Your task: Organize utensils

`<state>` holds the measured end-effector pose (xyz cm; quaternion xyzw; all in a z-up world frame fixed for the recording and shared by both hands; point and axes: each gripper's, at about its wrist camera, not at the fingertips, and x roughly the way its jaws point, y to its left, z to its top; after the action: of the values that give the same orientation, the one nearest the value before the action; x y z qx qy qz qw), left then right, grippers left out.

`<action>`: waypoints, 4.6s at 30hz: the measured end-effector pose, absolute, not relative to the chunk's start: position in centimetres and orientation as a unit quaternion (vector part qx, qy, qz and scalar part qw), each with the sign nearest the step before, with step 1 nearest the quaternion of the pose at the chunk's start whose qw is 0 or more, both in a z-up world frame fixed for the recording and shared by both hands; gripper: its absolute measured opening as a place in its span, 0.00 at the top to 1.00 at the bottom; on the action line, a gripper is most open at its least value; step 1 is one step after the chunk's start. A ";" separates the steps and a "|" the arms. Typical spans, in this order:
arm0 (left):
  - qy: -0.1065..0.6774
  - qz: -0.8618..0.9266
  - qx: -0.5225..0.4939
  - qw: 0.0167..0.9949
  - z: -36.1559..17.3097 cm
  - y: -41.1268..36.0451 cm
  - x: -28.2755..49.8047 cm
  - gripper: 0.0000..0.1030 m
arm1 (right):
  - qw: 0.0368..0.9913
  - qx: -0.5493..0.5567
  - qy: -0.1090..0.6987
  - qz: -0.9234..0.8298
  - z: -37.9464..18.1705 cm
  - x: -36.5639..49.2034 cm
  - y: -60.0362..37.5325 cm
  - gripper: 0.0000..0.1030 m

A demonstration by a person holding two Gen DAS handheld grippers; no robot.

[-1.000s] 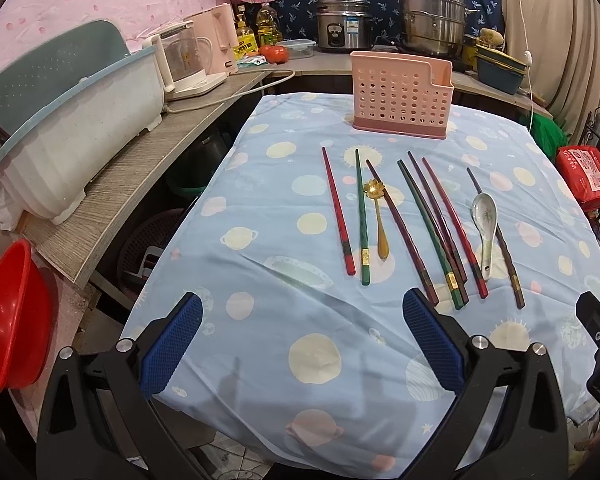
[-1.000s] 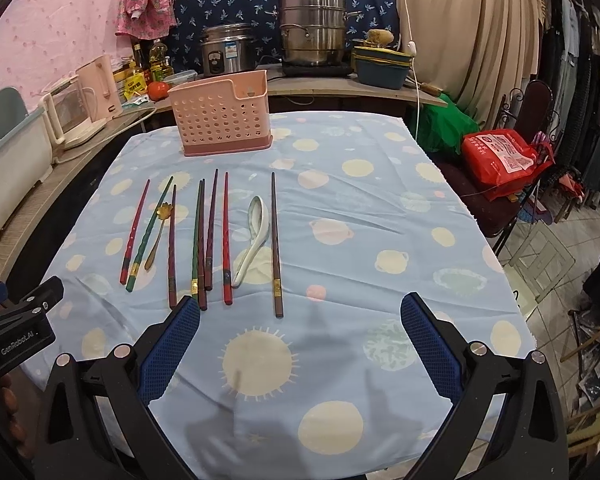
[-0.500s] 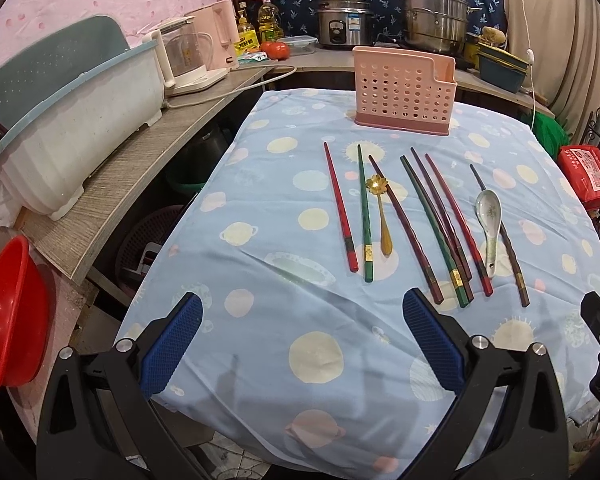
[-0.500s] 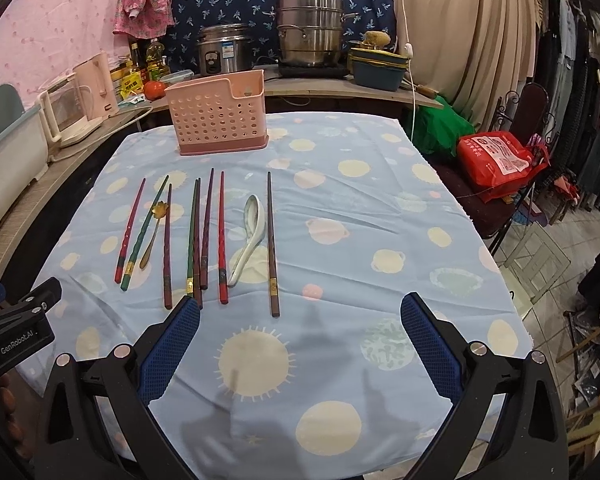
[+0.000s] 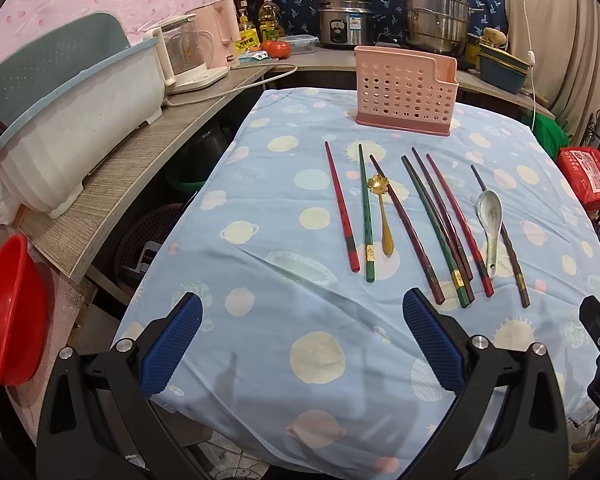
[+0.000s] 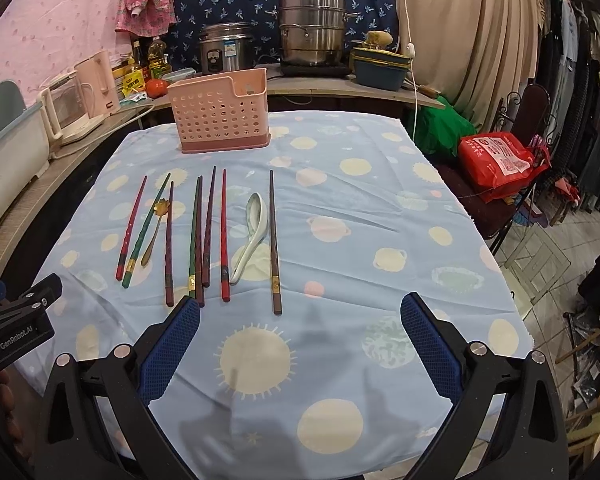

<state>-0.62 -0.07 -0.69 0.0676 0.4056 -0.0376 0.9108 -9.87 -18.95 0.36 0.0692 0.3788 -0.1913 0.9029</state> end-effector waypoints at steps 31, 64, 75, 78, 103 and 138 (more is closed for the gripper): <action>0.406 -0.037 0.065 0.911 -0.7 0.2 -0.6 0.07 | 0.902 0.069 0.380 -0.193 0.2 -9.9 -18.8 0.07; 0.444 -0.022 0.049 0.894 -4.3 1.9 4.4 0.07 | 0.885 0.086 0.410 -0.206 -3.0 -6.8 -22.5 0.07; 0.462 -0.044 0.039 0.885 -6.5 0.0 8.0 0.17 | 0.877 0.093 0.434 -0.184 -5.7 -3.4 -22.9 0.25; 0.467 -0.050 0.038 0.882 -7.0 -0.4 8.7 0.21 | 0.874 0.100 0.444 -0.172 -6.4 -2.5 -22.8 0.37; 0.482 -0.079 0.016 0.872 -8.6 -1.5 10.4 0.52 | 0.872 0.092 0.458 -0.145 -8.3 -1.4 -22.0 0.82; 0.389 -0.144 -0.013 0.910 3.5 1.6 4.1 0.93 | 0.924 0.115 0.343 -0.122 4.1 -7.6 -23.3 0.93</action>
<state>4.06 1.62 3.47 -0.0133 0.3892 -0.1438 0.9098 -7.56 -23.33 4.11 0.1151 0.3430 -0.1219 0.9243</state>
